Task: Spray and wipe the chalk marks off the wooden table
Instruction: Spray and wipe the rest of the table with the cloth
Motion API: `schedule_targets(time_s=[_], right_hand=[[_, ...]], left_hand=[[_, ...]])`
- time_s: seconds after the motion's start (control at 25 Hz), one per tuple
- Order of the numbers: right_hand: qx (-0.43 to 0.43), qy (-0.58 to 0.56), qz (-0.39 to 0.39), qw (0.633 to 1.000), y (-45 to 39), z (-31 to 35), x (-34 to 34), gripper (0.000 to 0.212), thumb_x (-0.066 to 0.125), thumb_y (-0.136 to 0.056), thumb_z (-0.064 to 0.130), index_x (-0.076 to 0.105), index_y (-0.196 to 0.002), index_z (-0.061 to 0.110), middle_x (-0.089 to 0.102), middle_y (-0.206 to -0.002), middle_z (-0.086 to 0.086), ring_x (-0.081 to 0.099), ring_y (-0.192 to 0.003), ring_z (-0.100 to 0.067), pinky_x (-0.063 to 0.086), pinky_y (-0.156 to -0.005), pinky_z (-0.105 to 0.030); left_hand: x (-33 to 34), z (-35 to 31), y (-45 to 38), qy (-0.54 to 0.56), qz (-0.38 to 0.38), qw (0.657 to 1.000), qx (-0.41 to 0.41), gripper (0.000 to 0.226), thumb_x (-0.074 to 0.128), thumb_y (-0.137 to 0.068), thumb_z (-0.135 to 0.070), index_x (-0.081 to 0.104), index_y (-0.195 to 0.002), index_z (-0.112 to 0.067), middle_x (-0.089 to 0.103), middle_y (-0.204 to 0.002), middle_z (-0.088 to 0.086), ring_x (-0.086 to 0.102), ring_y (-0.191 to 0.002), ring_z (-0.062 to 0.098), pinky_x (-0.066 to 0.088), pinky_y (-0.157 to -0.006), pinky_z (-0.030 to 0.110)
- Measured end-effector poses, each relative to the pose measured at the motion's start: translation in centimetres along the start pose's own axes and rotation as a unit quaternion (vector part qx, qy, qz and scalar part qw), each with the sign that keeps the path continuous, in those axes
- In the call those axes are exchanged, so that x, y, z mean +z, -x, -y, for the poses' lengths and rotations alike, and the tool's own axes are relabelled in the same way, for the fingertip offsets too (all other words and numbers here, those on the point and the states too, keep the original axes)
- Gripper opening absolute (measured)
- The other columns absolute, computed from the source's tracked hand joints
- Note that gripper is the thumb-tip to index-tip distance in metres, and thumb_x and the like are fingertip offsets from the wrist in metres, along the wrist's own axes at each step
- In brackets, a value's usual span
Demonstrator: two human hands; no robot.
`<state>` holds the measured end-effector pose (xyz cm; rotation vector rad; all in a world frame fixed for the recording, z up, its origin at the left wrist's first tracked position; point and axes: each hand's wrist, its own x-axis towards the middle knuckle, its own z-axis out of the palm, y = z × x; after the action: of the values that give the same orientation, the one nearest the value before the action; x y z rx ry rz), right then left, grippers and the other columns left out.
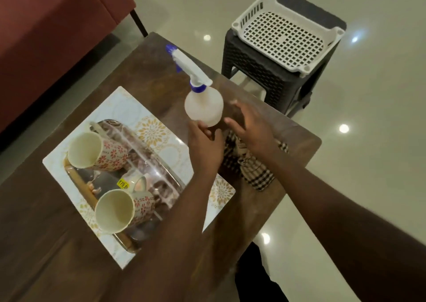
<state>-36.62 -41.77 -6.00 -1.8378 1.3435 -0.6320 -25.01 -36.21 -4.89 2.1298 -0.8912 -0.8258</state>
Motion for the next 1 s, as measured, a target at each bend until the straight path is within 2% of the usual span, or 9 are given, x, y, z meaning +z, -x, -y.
schedule_targets(time_s=[0.12, 0.24, 0.36, 0.44, 0.56, 0.68, 0.8, 0.88, 1.0], right_hand=[[-0.001, -0.104, 0.032, 0.994, -3.6, 2.2, 0.0, 0.061, 0.061, -0.09, 0.034, 0.033, -0.142, 0.016, 0.04, -0.146, -0.002, 0.037, -0.13, -0.009, 0.033, -0.099, -0.023], [-0.022, -0.159, 0.06, 0.985, -6.1, 3.5, 0.4, 0.073, 0.069, -0.084, 0.029, 0.03, -0.144, 0.014, 0.037, -0.148, -0.005, 0.037, -0.133, -0.012, 0.035, -0.108, -0.034], [-0.03, -0.117, 0.088, 0.989, -6.4, 2.6, 0.7, 0.074, 0.07, -0.082, 0.034, 0.031, -0.143, 0.018, 0.039, -0.146, -0.003, 0.038, -0.132, -0.013, 0.038, -0.107, -0.041], [-0.017, -0.118, 0.087, 0.989, -5.2, 1.6, 0.4, 0.069, 0.065, -0.085, 0.038, 0.031, -0.143, 0.022, 0.041, -0.144, 0.0, 0.039, -0.131, -0.011, 0.04, -0.106, -0.043], [0.04, -0.165, 0.079, 0.982, -1.8, 0.4, -0.3, 0.065, 0.057, -0.091, 0.042, 0.025, -0.145, 0.028, 0.033, -0.15, 0.004, 0.033, -0.132, -0.006, 0.039, -0.103, -0.029], [0.017, 0.021, 0.089, 0.996, 2.6, -1.8, 0.2, 0.072, 0.061, -0.086, 0.046, 0.025, -0.146, 0.029, 0.029, -0.152, 0.004, 0.026, -0.136, -0.009, 0.026, -0.111, -0.04], [-0.066, 0.259, 0.113, 0.957, 5.1, -4.7, 1.9, 0.075, 0.057, -0.082, 0.057, 0.028, -0.146, 0.031, 0.019, -0.157, 0.004, 0.008, -0.145, -0.02, -0.005, -0.114, -0.052], [-0.091, 0.303, 0.084, 0.945, 5.7, -5.2, 2.4, 0.071, 0.057, -0.08, 0.059, 0.037, -0.142, 0.031, 0.022, -0.156, 0.0, 0.013, -0.144, -0.026, 0.0, -0.111, -0.057], [-0.073, 0.327, 0.079, 0.939, 5.6, -5.1, 2.3, 0.064, 0.057, -0.08, 0.058, 0.041, -0.137, 0.033, 0.026, -0.154, -0.004, 0.02, -0.141, -0.03, 0.014, -0.105, -0.063]], left_hand=[[2.8, 1.1, 2.2, -0.048, 0.038, 0.998, 0.03, 0.031, 0.068, -0.081, -0.036, 0.055, -0.101, -0.016, 0.064, -0.102, 0.008, 0.061, -0.093, 0.023, 0.051, -0.079, 0.038], [3.7, 1.1, 2.9, -0.115, 0.037, 0.989, 0.088, 0.063, 0.059, -0.071, -0.059, 0.058, -0.114, -0.013, 0.062, -0.114, 0.006, 0.056, -0.108, 0.024, 0.047, -0.093, 0.042], [2.1, 0.2, 1.0, -0.018, -0.08, 0.995, 0.064, 0.051, 0.074, -0.08, -0.037, 0.054, -0.113, -0.004, 0.056, -0.11, 0.009, 0.055, -0.107, 0.03, 0.048, -0.091, 0.051], [0.6, -0.5, -0.8, 0.022, -0.149, 0.985, 0.085, 0.069, 0.078, -0.078, -0.037, 0.047, -0.129, -0.003, 0.052, -0.126, 0.015, 0.051, -0.119, 0.033, 0.046, -0.096, 0.051], [-0.8, -1.8, -3.6, 0.028, -0.136, 0.981, 0.133, 0.107, 0.081, -0.068, -0.053, 0.027, -0.152, -0.013, 0.034, -0.156, 0.011, 0.036, -0.142, 0.029, 0.035, -0.109, 0.052], [-0.7, -3.3, -6.3, 0.034, -0.086, 0.977, 0.193, 0.113, 0.082, -0.069, -0.053, 0.022, -0.154, -0.009, 0.025, -0.162, 0.014, 0.034, -0.145, 0.032, 0.038, -0.11, 0.055], [-0.1, -4.3, -7.7, 0.06, -0.035, 0.983, 0.172, 0.096, 0.08, -0.081, -0.028, 0.022, -0.152, 0.0, 0.035, -0.156, 0.021, 0.041, -0.14, 0.029, 0.035, -0.114, 0.029], [0.2, -4.0, -8.0, 0.077, -0.051, 0.978, 0.189, 0.09, 0.079, -0.082, -0.015, 0.023, -0.149, 0.004, 0.039, -0.152, 0.024, 0.043, -0.132, 0.021, 0.03, -0.1, 0.002], [-0.4, -4.1, -7.4, 0.095, -0.051, 0.977, 0.181, 0.088, 0.078, -0.083, -0.016, 0.023, -0.15, 0.001, 0.041, -0.151, 0.022, 0.047, -0.133, 0.028, 0.038, -0.095, 0.012]])
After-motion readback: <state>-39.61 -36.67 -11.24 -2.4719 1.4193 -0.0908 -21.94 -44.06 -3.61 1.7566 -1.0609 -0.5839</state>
